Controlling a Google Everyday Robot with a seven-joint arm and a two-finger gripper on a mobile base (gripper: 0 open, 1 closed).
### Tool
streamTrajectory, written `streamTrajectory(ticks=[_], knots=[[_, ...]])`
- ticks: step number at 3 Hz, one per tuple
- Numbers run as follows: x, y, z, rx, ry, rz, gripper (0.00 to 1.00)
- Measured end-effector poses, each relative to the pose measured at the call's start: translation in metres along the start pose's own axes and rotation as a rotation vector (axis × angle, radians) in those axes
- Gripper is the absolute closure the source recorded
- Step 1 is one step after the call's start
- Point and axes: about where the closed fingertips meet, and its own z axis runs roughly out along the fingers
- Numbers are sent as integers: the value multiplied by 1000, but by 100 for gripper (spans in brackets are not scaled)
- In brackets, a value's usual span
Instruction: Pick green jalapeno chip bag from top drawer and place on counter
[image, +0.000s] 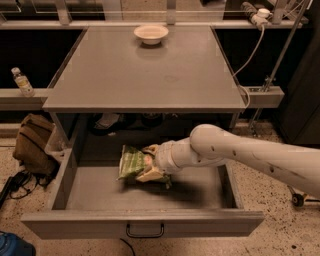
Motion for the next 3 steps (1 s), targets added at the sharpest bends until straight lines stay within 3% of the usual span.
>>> streamTrajectory(ticks=[2,3], knots=[[0,0,0,0,0,0,88],[-13,7,-22,39,4,2,100]])
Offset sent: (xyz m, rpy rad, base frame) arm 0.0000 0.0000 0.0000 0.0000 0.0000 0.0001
